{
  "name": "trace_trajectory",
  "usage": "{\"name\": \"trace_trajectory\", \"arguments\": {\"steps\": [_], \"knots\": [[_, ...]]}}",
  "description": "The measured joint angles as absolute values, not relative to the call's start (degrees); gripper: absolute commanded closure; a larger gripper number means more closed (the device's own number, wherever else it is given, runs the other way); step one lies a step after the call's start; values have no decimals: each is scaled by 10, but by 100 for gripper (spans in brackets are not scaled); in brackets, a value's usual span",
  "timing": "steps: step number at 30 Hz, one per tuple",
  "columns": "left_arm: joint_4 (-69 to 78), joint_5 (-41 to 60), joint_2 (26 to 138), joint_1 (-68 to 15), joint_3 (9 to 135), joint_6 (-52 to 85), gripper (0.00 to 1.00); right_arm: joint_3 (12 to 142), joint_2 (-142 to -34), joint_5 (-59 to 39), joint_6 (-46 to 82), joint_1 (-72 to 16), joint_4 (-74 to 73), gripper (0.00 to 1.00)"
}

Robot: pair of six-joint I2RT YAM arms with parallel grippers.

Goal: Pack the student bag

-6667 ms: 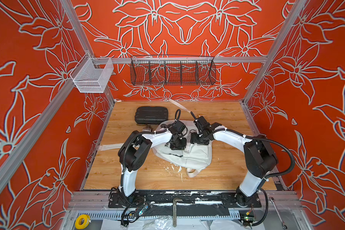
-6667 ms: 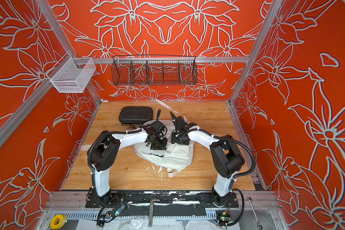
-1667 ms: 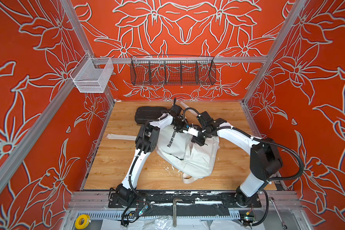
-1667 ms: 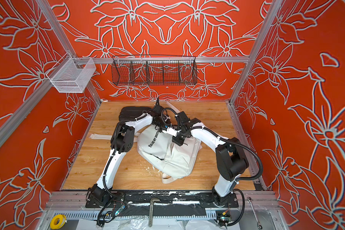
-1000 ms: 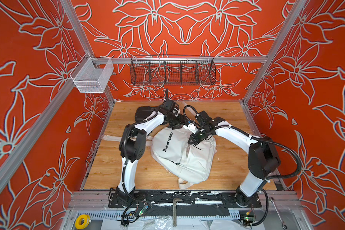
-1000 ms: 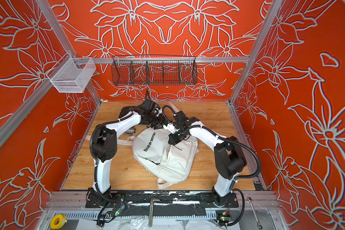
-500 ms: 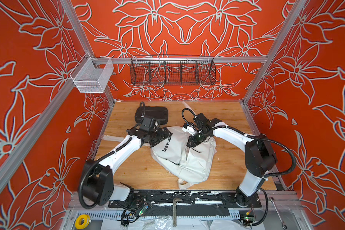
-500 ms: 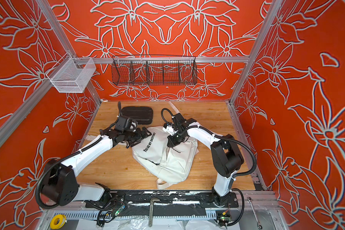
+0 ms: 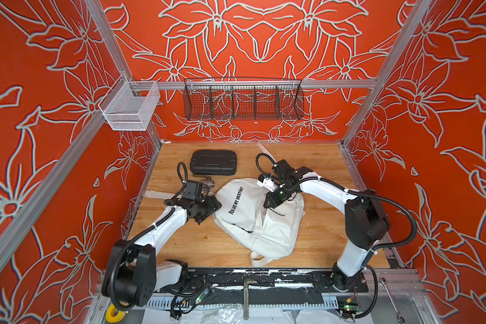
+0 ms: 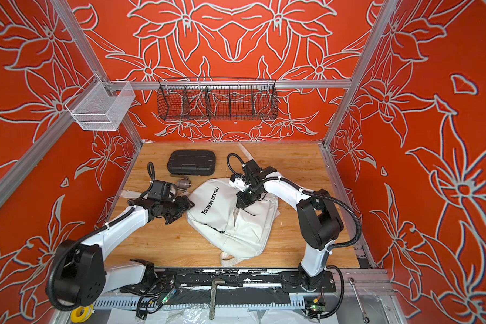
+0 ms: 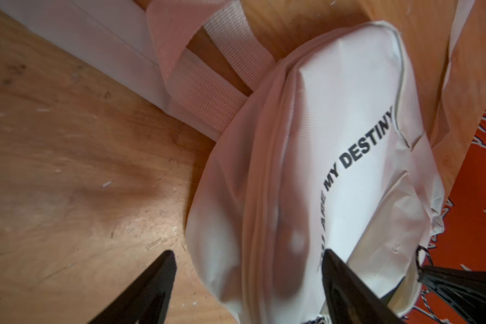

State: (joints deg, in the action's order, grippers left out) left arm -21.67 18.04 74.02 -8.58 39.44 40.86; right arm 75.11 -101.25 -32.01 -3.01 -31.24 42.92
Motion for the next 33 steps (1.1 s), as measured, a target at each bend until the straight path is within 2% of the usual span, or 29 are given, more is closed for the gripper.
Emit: {"name": "trace_trajectory", "arguments": {"steps": [1,2,3,4,5,6,14,17,21,30,33], "knots": [[-199,190,754,-86,392,407,35,751,-1012,-320,-30,-312,429,100],[-185,198,762,-86,392,409,51,751,-1012,-320,-30,-312,429,100],[-169,208,769,-86,392,408,75,751,-1011,-320,-30,-312,430,100],[-154,220,774,-86,395,406,91,751,-1009,-320,-30,-312,430,100],[-147,227,775,-86,399,404,99,751,-1007,-320,-30,-312,431,100],[-144,231,773,-88,405,399,100,751,-1003,-320,-30,-312,431,100],[-209,218,675,-137,506,367,100,735,-944,-320,-13,-312,437,100],[-231,218,676,-169,573,356,100,728,-917,-310,6,-307,445,100],[-276,235,770,-202,719,322,100,713,-870,-288,40,-291,446,100],[-385,272,1091,-213,1048,218,100,658,-790,-217,126,-275,446,100],[-441,273,1198,-214,1175,191,64,651,-799,-199,161,-275,445,100]]}}
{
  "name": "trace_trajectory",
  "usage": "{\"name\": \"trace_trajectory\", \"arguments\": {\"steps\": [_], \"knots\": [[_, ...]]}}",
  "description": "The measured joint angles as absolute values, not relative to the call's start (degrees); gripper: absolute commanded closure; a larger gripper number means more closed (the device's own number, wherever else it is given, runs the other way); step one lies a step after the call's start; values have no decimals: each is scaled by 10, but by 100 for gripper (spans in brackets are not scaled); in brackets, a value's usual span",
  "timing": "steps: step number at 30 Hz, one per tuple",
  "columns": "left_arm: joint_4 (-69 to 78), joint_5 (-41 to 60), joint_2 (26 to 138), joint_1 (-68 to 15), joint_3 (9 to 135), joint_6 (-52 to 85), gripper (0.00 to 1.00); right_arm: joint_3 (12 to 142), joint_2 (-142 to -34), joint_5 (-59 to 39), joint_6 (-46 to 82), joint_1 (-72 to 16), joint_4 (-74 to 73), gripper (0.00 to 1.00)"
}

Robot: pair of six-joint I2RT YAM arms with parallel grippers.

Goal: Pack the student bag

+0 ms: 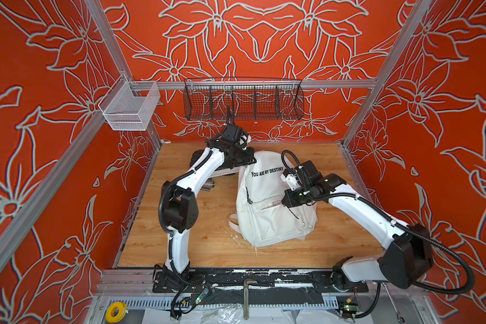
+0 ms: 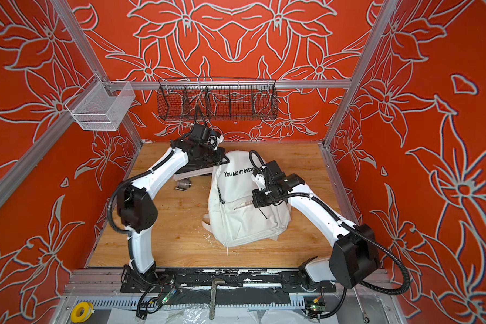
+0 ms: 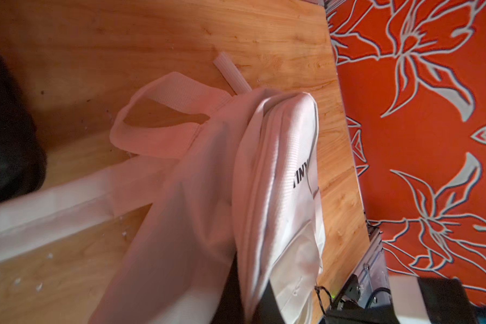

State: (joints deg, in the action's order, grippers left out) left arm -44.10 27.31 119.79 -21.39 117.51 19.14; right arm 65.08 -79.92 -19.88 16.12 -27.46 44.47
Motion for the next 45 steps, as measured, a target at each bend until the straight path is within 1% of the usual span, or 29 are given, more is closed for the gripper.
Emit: {"name": "trace_trajectory", "arguments": {"steps": [1,2,4,5,7,8,11,13,14,15,16,18,22,24,27,31,36,39,41,43,44,45], "knots": [[-451,269,1225,-214,1208,186,55,650,-805,-196,174,-275,444,100],[-459,265,1239,-214,1227,180,48,649,-811,-195,186,-275,440,100],[-470,251,1246,-213,1232,175,38,643,-827,-196,210,-275,427,100],[-475,245,1242,-213,1227,171,35,640,-835,-197,219,-275,420,98],[-466,228,1214,-213,1190,172,33,633,-856,-201,245,-275,401,82],[-462,222,1197,-213,1168,173,32,632,-867,-205,252,-275,394,78],[-451,209,1135,-213,1098,182,32,639,-899,-219,268,-275,375,59],[-432,208,1086,-217,1042,193,31,656,-914,-221,267,-275,376,50],[-427,208,1068,-220,1021,198,31,666,-916,-221,263,-274,378,48],[-418,207,1049,-227,998,205,28,678,-915,-222,259,-271,379,48],[-411,206,1034,-237,978,209,18,688,-911,-224,255,-268,379,47],[-402,206,1018,-265,949,223,16,699,-896,-227,251,-255,379,45],[-400,192,1023,-349,925,234,17,700,-835,-207,234,-207,401,37],[-403,183,1036,-389,929,230,18,699,-804,-183,223,-184,417,37],[-415,156,1066,-444,952,201,25,686,-765,-154,210,-143,437,38],[-436,99,1123,-499,1015,111,36,652,-742,-143,201,-89,457,38],[-479,33,1209,-549,1124,-25,39,636,-729,-145,193,-41,478,38],[-505,8,1244,-562,1159,-79,41,632,-717,-146,184,-19,488,38],[-515,-4,1255,-562,1162,-102,49,628,-710,-158,179,-10,492,40],[-519,-10,1258,-559,1160,-109,50,628,-709,-184,163,-9,499,42],[-510,-8,1251,-557,1149,-104,47,627,-709,-194,156,-9,503,43],[-489,-2,1236,-552,1123,-98,41,623,-710,-207,147,-9,505,44]]}}
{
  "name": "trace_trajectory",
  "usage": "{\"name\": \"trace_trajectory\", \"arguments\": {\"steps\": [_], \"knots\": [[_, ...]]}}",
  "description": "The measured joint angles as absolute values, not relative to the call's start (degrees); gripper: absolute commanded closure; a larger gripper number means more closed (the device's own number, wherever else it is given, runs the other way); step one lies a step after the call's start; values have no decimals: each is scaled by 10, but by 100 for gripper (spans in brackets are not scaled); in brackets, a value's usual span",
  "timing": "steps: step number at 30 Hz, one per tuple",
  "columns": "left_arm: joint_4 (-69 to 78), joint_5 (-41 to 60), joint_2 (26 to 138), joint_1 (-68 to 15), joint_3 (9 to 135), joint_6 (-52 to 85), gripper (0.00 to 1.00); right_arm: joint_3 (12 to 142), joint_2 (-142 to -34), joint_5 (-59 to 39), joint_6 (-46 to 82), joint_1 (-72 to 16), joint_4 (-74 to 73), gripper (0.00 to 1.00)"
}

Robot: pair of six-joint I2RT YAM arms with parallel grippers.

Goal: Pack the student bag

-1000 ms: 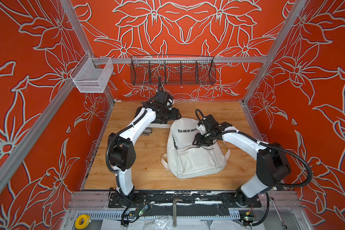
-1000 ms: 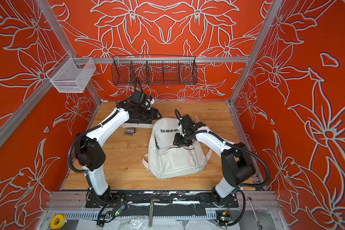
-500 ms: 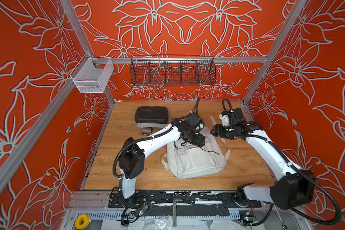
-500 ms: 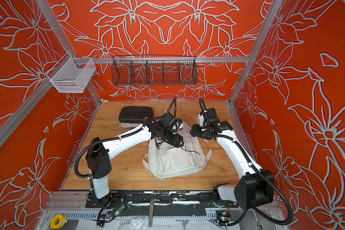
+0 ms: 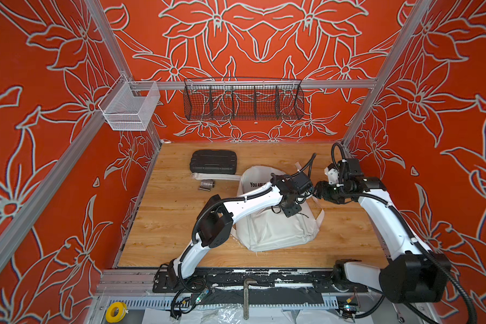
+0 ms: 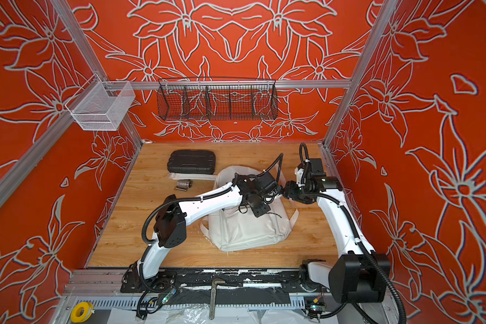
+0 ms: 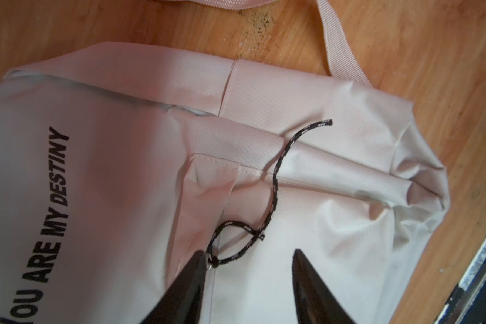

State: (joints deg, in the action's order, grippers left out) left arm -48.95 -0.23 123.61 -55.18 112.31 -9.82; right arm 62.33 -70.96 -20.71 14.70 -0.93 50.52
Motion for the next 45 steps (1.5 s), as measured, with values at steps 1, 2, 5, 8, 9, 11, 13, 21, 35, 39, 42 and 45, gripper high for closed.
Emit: {"name": "trace_trajectory", "arguments": {"steps": [1,2,5,8,9,11,13,21,35,39,42,45], "knots": [[-463,4,1209,-544,1081,-89,37,615,-710,-221,136,-9,506,45],[-435,11,1179,-536,1037,-76,33,606,-710,-232,130,-10,507,45],[-351,34,1059,-497,902,-34,14,574,-712,-264,108,-17,509,46],[-274,41,959,-459,834,17,1,566,-728,-289,89,-42,508,45],[-245,45,935,-450,819,37,2,568,-739,-290,79,-59,506,45],[-191,51,901,-438,789,76,2,579,-764,-283,52,-100,508,43],[-147,50,879,-425,754,118,2,596,-794,-269,20,-138,509,43],[-68,40,846,-387,625,262,2,603,-864,-219,-54,-163,502,43],[-69,76,847,-387,647,370,2,642,-948,-165,-59,-222,488,74],[-81,78,847,-387,647,402,1,655,-955,-148,-59,-232,506,96],[-95,79,847,-387,646,445,1,657,-938,-146,-56,-238,519,100],[-93,83,844,-388,627,502,6,658,-901,-155,-56,-239,527,100]]}}
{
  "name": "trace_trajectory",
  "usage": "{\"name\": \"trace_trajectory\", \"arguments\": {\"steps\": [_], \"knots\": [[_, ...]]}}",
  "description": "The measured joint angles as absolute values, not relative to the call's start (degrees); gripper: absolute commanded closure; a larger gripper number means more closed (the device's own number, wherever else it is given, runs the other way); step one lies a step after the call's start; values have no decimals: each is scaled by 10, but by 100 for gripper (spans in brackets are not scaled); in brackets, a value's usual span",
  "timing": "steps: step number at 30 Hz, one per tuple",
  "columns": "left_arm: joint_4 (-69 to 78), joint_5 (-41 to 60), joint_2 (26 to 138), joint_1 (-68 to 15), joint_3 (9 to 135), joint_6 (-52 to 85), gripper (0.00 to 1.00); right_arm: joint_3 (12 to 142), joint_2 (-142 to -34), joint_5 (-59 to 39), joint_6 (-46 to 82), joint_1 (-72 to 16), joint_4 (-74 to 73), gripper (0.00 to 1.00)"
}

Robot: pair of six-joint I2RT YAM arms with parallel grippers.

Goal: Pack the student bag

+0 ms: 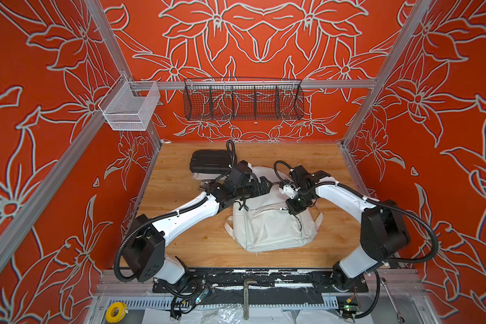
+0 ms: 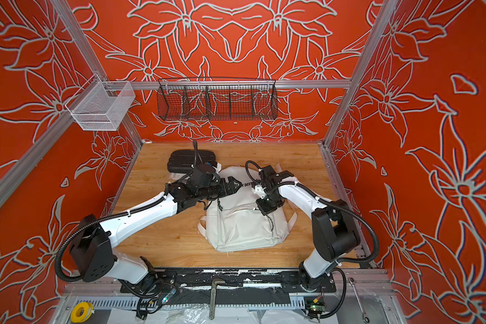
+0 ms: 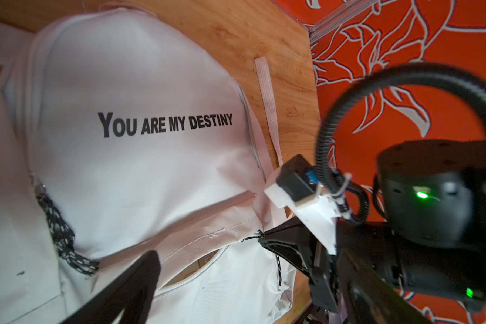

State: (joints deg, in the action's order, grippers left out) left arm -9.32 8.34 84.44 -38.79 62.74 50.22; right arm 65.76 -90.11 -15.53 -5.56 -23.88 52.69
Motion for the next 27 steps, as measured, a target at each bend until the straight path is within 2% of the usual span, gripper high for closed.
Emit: {"name": "trace_trajectory", "arguments": {"steps": [7,14,22,25,27], "knots": [[-79,113,839,-401,558,667,20,684,-868,-201,-36,-239,547,100],[-14,167,860,-415,544,800,23,702,-904,-231,-10,-239,571,99],[32,204,908,-422,547,839,24,675,-911,-223,-12,-239,564,84],[31,205,909,-422,550,838,24,662,-924,-219,-15,-240,559,76],[32,205,909,-422,551,838,24,653,-929,-215,-17,-244,552,76]]}}
